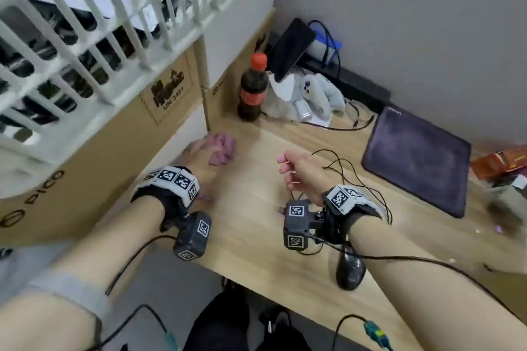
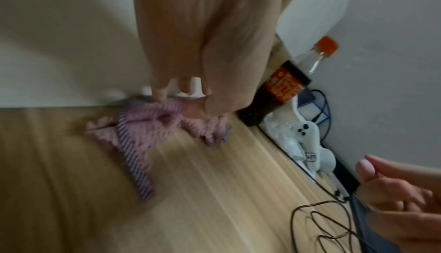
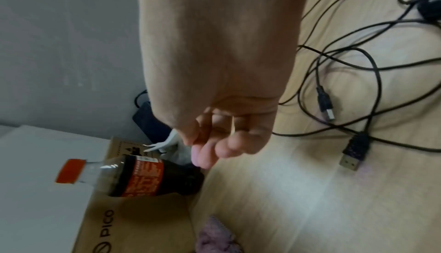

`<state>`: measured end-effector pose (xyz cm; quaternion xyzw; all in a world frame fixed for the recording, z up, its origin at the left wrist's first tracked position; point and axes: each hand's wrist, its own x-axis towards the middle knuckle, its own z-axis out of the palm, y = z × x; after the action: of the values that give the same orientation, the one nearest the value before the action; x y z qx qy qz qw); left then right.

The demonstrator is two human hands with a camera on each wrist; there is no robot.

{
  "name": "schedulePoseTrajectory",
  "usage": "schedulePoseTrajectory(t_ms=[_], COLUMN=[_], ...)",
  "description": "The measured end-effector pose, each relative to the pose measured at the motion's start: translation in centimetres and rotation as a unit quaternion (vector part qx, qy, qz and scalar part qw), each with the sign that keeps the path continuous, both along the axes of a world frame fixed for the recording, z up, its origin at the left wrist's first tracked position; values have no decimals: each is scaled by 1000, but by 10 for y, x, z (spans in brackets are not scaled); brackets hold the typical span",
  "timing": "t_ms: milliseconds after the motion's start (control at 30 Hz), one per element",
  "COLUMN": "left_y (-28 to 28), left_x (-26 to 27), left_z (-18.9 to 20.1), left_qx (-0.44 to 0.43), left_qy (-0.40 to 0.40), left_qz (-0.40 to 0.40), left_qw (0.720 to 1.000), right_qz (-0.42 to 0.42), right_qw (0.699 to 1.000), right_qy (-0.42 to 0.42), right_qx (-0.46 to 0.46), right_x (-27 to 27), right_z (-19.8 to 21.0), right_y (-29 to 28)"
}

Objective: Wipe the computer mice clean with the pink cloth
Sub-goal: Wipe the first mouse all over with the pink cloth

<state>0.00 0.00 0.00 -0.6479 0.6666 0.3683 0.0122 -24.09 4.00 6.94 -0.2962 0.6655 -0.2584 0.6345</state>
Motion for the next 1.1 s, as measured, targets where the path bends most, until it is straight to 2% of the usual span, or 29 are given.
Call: schedulePoseTrajectory(t_ms=[67, 167, 300, 333, 467, 533, 667, 733, 833, 1000, 1100], left_y=[3, 15, 15, 10, 0, -2, 11, 25, 49, 91, 114], left_x=[5, 4, -13, -18, -73, -109, -176, -206, -246, -292, -306], left_z=[-13, -23, -16, -18, 16, 40, 74, 81, 91, 90, 78], left_qx=[3, 17, -41, -55, -64, -67, -86, -104, -111, -9, -55], left_qy=[7, -56, -100, -91, 130, 180, 221, 236, 239, 272, 282], left_qz=[33, 28, 16, 19, -19, -55, -118, -125, -157, -200, -215], left_qw=[999, 998, 994, 994, 989, 980, 964, 958, 952, 941, 933], right_qz=[18, 28, 25, 13, -65, -68, 2, -1, -29, -128, -186], right_qw=[1000, 999, 999, 999, 994, 993, 988, 982, 976, 969, 955], right_qy=[8, -8, -15, -25, -83, -88, -130, -172, -196, -173, -162], right_qx=[10, 26, 29, 30, 2, -30, -77, -76, -94, -122, -163], right_x=[2, -2, -13, -17, -35, -46, -80, -101, -132, -178, -199], right_z=[-5, -17, -22, -22, -11, -6, 14, 23, 24, 19, 11], right_y=[0, 7, 13, 14, 15, 16, 34, 50, 76, 112, 131])
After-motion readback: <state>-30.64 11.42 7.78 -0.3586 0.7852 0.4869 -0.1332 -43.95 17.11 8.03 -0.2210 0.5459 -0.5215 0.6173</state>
